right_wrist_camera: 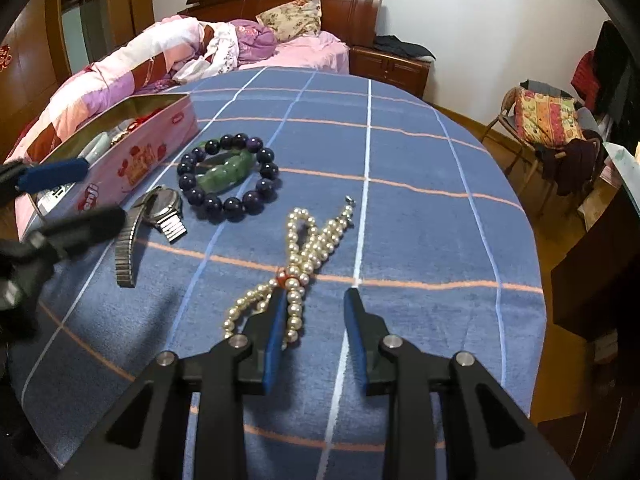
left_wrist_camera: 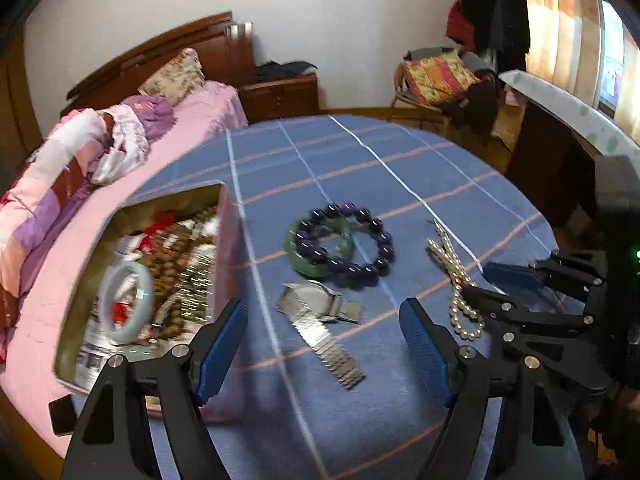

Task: Organize jewelry
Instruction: 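Grasp the silver wristwatch with the left gripper while the right grasps the pearl necklace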

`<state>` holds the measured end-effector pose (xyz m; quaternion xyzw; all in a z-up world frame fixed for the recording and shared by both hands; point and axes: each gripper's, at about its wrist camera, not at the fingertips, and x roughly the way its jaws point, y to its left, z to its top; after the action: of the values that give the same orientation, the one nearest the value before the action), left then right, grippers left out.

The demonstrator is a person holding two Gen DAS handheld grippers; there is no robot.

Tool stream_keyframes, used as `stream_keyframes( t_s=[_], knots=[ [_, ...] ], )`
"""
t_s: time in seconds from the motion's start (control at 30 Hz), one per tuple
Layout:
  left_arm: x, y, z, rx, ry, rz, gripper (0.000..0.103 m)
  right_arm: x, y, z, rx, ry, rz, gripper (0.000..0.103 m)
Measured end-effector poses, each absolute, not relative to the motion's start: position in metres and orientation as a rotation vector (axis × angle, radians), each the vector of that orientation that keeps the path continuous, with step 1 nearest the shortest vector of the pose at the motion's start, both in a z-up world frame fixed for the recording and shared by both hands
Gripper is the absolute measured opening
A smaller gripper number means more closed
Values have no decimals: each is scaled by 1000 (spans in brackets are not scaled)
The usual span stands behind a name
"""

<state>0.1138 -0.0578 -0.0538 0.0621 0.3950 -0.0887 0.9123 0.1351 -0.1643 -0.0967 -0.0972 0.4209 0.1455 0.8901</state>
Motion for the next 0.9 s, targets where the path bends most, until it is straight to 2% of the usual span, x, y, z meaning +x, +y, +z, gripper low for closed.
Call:
stream_keyframes(
  t_s=[0.07,0.13,0.27,0.3,0.43,0.5,0.9],
  knots=[
    [120,-59,-62,121,849,-179,72,135,-166,-97,-196,873,306,32],
    [127,-59,-71,96,894,-183,60,135,-168,-98,-186,869,311,32],
    [131,-60,-75,97,901,-167,52,133,-169,-99,-182,861,314,32],
    [131,-59,-75,95,899,-161,48,133,-168,-99,-184,859,314,32],
    [129,-54,-76,117,885,-154,4,132,-168,-99,-172,860,339,24],
    [127,-52,-74,95,884,-173,0,131,-166,-98,-177,857,344,22],
    [107,-54,-63,93,837,-243,0,130,-166,-98,-167,855,350,21]
  ],
)
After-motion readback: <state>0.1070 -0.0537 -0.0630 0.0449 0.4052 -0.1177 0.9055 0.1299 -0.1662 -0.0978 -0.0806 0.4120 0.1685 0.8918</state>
